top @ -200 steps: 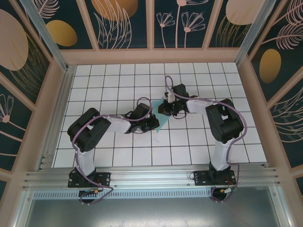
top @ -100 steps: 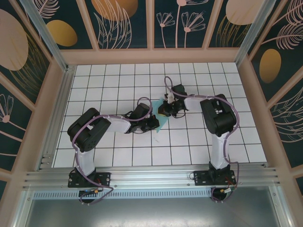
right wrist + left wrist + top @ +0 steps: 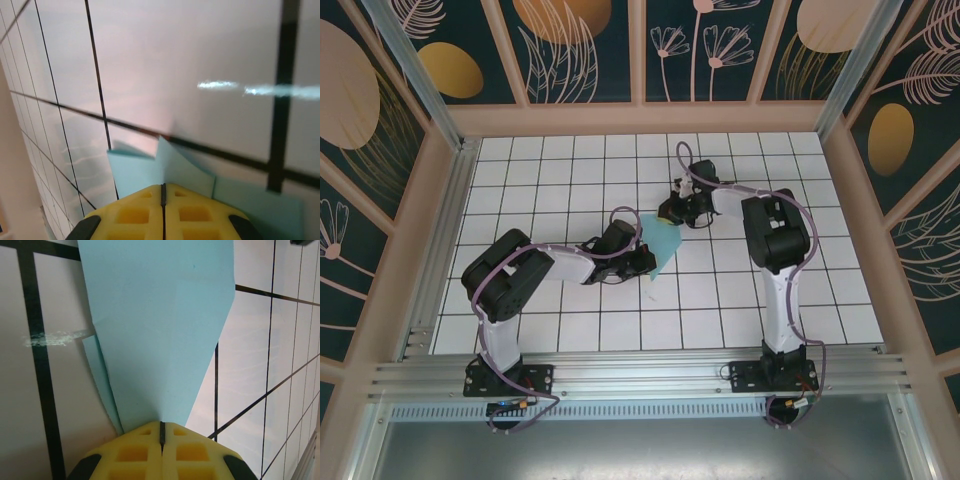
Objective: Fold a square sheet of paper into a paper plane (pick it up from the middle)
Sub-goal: Fourth fold the wing at the center of the table.
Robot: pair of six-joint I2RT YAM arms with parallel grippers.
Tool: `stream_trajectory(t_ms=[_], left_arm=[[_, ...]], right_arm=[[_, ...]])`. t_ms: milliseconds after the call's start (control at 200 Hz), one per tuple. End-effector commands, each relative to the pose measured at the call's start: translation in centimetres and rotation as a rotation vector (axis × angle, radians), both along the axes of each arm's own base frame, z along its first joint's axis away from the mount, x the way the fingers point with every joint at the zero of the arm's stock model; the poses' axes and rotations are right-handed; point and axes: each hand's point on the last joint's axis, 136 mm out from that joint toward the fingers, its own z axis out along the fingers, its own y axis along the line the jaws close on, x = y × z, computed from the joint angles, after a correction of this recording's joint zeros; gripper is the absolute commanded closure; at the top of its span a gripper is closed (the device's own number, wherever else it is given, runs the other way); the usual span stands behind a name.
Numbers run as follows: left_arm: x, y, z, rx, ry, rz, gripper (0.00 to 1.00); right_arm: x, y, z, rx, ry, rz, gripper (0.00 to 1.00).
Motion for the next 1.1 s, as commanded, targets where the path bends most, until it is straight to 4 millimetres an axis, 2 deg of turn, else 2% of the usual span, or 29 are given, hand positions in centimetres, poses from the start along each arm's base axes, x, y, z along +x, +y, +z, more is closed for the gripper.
stream_trajectory(t_ms=[0, 70, 140, 255, 355, 430, 495, 600, 731, 856, 1096], left_arm=[[-7.5, 6.3, -7.8, 0.298, 0.287, -0.034, 1.0], [-7.4, 6.2, -7.8, 0.294, 0.286, -0.032, 1.0], [-7.3, 6.1, -7.7, 0.292, 0.283, -0.032, 1.0], [-7.0, 5.8, -7.4, 0.287, 0.274, -0.028, 1.0], [-6.7, 5.6, -7.1, 0.283, 0.266, -0.025, 1.0], [-6.4, 5.4, -6.9, 0.275, 0.258, -0.022, 1.0], [-6.1, 5.3, -6.6, 0.271, 0.251, -0.017, 1.0], [-5.7, 4.9, -6.1, 0.255, 0.235, -0.016, 1.0], [-5.4, 4.6, -5.6, 0.248, 0.223, -0.018, 1.0], [-5.3, 4.5, -5.6, 0.248, 0.219, -0.019, 1.0], [-5.5, 4.3, -5.6, 0.241, 0.221, -0.035, 1.0]], right_arm=[[4.4, -4.5, -3.3, -0.154, -0.043, -0.142, 0.91], [5.7, -4.7, -2.8, -0.154, -0.066, -0.155, 0.91], [6.8, -4.7, -1.4, -0.144, -0.099, -0.164, 0.91], [7.4, -3.7, 3.6, -0.08, -0.178, -0.145, 0.91], [5.8, -3.2, 7.6, -0.049, -0.223, -0.124, 0.91], [3.3, -2.9, 9.0, -0.042, -0.227, -0.107, 0.91], [0.5, -2.6, 8.7, -0.038, -0.193, -0.093, 0.9], [-4.2, -1.6, 6.9, -0.038, -0.132, -0.058, 0.91], [-7.8, -0.2, 5.0, -0.018, -0.065, -0.009, 0.91], [-8.8, 1.1, 3.3, 0.001, -0.016, 0.027, 0.91], [-8.5, 1.4, -0.7, -0.029, 0.055, 0.046, 0.92]])
